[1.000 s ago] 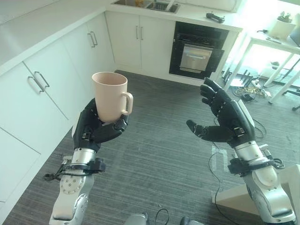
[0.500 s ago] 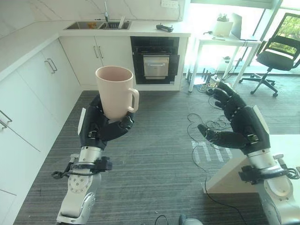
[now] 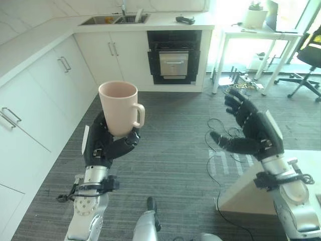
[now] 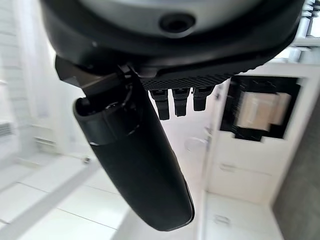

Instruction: Place the dishes in the dishwasher.

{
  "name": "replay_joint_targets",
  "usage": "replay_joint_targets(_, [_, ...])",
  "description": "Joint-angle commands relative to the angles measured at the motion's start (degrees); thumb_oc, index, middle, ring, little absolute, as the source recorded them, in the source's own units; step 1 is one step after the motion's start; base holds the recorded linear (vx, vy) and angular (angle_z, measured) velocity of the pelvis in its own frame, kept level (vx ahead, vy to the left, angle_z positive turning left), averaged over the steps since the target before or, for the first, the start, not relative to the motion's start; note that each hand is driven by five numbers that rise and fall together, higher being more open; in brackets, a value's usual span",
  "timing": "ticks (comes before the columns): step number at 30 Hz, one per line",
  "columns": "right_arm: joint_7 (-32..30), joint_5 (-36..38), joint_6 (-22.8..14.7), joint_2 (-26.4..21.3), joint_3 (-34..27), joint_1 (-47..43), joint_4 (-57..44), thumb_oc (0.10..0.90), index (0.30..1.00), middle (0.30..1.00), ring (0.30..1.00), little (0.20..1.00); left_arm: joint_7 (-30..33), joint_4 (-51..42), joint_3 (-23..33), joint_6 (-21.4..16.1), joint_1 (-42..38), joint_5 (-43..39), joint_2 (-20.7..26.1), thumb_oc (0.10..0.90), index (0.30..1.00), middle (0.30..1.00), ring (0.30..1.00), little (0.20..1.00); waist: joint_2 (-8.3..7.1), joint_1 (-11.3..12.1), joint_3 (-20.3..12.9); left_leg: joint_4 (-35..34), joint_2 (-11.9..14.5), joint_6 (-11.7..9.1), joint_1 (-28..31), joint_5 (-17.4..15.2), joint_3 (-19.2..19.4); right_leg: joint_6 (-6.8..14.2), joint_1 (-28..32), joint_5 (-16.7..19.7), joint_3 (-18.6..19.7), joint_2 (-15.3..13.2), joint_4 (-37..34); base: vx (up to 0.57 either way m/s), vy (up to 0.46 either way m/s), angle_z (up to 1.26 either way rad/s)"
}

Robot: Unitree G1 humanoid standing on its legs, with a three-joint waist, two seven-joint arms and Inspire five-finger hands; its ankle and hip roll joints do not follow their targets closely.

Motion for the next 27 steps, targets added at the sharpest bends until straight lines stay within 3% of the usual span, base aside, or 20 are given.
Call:
replay_joint_targets(1, [-0.23,2.59,-5.82,0.84,-2.83,-3.62,-8.52,0.800,0.900,0.900,0.900,0.900,0.08,-5.76,2.70,-7.04,-5.70,1.62,4.04,0.400,0.300,0.300,0.300,0.300,-1.02,-1.37,-6.48,-3.62,-2.97,1.11,5.12,0.73,-1.52,5.70,8.97,6.96,0.47,-0.55,-9.10,0.44,0.218,-0.69])
replay_joint_targets(4, [-0.94,1.30,-5.40,2.16,-1.42,-3.73,-9.02,0.800,0.900,0.900,0.900,0.900,-1.03,-6.18,2.47,-6.01,-6.24,2.14,3.92,0.400,0.300,0.300,0.300,0.300,-2.05,-0.91,-7.68,-3.62,-6.33,3.53,7.45,-0.73,-3.76,8.82,10.40,15.61,-0.08,-3.07,-9.10,0.40,0.208,-0.40])
replay_joint_targets(7, [-2.21,0.79,-5.26,3.22,-0.57,-3.85,-9.11,0.800,0.900,0.900,0.900,0.900,-1.56,-6.34,1.65,-4.84,-7.09,2.71,3.75,0.400,0.300,0.300,0.300,0.300,-1.71,-1.31,-7.83,-3.62,-8.03,4.58,10.00,-1.76,-5.36,10.43,11.60,24.11,-1.01,-3.31,-6.42,0.36,0.219,0.01])
replay_joint_targets(8, [-2.47,0.07,-5.25,4.20,-0.20,-3.84,-8.92,0.800,0.900,0.900,0.900,0.900,-1.81,-6.25,0.90,-4.10,-7.79,3.18,3.65,0.400,0.300,0.300,0.300,0.300,-1.33,-1.49,-7.51,-3.62,-9.13,5.22,11.95,-2.63,-6.18,11.01,8.85,29.05,-1.18,-3.74,3.70,0.32,0.243,0.18])
replay_joint_targets(10, [-2.35,-0.61,-5.54,5.25,0.56,-3.31,-9.18,0.800,0.900,0.900,0.900,0.900,-1.75,-6.26,0.22,-3.66,-7.91,4.06,3.40,0.400,0.300,0.300,0.300,0.300,-0.13,-1.99,-6.75,-3.62,-9.26,5.92,14.21,-3.84,-7.12,10.85,3.02,31.37,-0.99,-3.32,16.67,0.24,0.248,0.21])
replay_joint_targets(11, [-1.82,-1.06,-5.49,5.78,1.41,-3.37,-9.19,0.800,0.900,0.900,0.900,0.900,-1.45,-6.06,-0.16,-3.12,-7.84,4.68,3.12,0.400,0.300,0.300,0.300,0.300,1.17,-2.93,-5.63,-3.62,-8.41,6.18,16.44,-4.62,-7.22,10.09,-3.64,32.59,-1.44,-3.96,22.33,0.18,0.259,0.11])
replay_joint_targets(12, [-1.45,-1.72,-5.65,5.92,2.19,-3.69,-8.66,0.800,0.900,0.900,0.900,0.900,-0.83,-5.75,-0.43,-2.79,-8.32,5.44,2.88,0.400,0.300,0.300,0.300,0.300,1.48,-3.05,-4.99,-3.62,-8.58,6.55,17.48,-5.26,-6.67,9.15,-8.43,30.94,-2.20,-6.08,23.48,0.22,0.229,-0.02])
replay_joint_targets(13, [-0.91,-0.97,-5.83,5.12,2.24,-3.65,-8.38,0.800,0.900,0.900,0.900,0.900,-0.77,-5.41,-0.14,-2.39,-8.74,4.68,3.37,0.400,0.300,0.300,0.300,0.300,1.59,-2.84,-4.50,-3.62,-8.42,6.37,18.09,-5.12,-6.09,8.39,-9.34,27.59,-5.19,-8.35,19.13,0.26,0.106,-0.26])
replay_joint_targets(16, [-0.37,1.65,-6.07,3.59,0.60,-2.82,-8.48,0.800,0.900,0.900,0.900,0.900,-1.94,-5.33,0.35,-1.92,-9.06,3.03,4.10,0.400,0.300,0.300,0.300,0.300,0.49,-3.90,-3.07,-3.62,-8.43,5.67,20.94,-6.91,-5.58,8.74,-8.74,28.03,-9.65,-9.39,1.89,0.27,-0.089,-0.09])
replay_joint_targets(17, [0.14,2.79,-6.60,3.20,-0.37,-2.04,-8.44,0.800,0.900,0.900,0.900,0.900,-2.48,-5.54,0.44,-2.08,-8.67,2.66,4.14,0.400,0.300,0.300,0.300,0.300,-0.14,-4.66,-2.79,-3.62,-8.63,5.32,21.94,-7.84,-5.81,8.95,-8.38,28.67,-9.77,-8.82,-6.99,0.26,-0.198,0.10])
replay_joint_targets(18, [0.60,3.66,-7.26,3.02,-1.15,-1.28,-8.26,0.800,0.900,0.900,0.900,0.900,-2.81,-5.89,0.38,-2.09,-8.37,2.59,4.06,0.400,0.300,0.300,0.300,0.300,-1.22,-5.39,-2.33,-3.62,-9.59,5.12,23.11,-9.02,-6.03,9.57,-10.82,27.54,-8.48,-9.73,-9.10,0.30,-0.240,0.86])
replay_joint_targets(19, [1.02,3.86,-7.80,3.10,-1.61,-0.97,-8.12,0.800,0.900,0.900,0.900,0.900,-2.63,-6.11,-0.18,-2.38,-8.18,3.03,3.78,0.400,0.300,0.300,0.300,0.300,-2.18,-6.09,-2.08,-3.62,-10.64,5.02,24.17,-10.29,-6.37,10.43,-15.66,26.41,-5.99,-11.25,-9.10,0.29,-0.216,0.90])
replay_joint_targets(21, [0.83,3.37,-7.82,3.32,-1.36,-1.31,-8.54,0.800,0.900,0.900,0.900,0.900,-2.02,-6.56,-1.02,-3.23,-7.63,3.93,3.50,0.400,0.300,0.300,0.300,0.300,-2.32,-6.21,-2.05,-3.62,-10.95,5.12,25.35,-11.96,-6.87,10.92,-19.22,26.90,-4.98,-12.46,-9.10,0.27,-0.181,0.06])
replay_joint_targets(24, [-2.07,2.66,-6.05,2.08,0.37,-4.56,-7.69,0.800,0.900,0.900,0.900,0.900,-1.05,-6.42,-2.32,-3.35,-8.44,4.35,3.92,0.400,0.300,0.300,0.300,0.300,-3.08,-5.77,-3.63,-3.62,-11.04,4.80,26.77,-13.61,-7.48,11.01,-17.35,26.27,-3.78,-11.59,-9.10,0.36,-0.264,0.11])
replay_joint_targets(27, [-2.45,3.40,-4.94,1.04,0.65,-5.92,-7.61,0.800,0.900,0.900,0.900,0.900,-0.62,-6.24,-1.82,-2.49,-8.70,3.10,4.18,0.400,0.300,0.300,0.300,0.300,-2.97,-6.25,-5.77,-3.62,-8.90,3.40,29.44,-14.23,-6.45,10.14,-15.75,24.27,-3.35,-9.76,-9.10,0.48,-0.337,0.24])
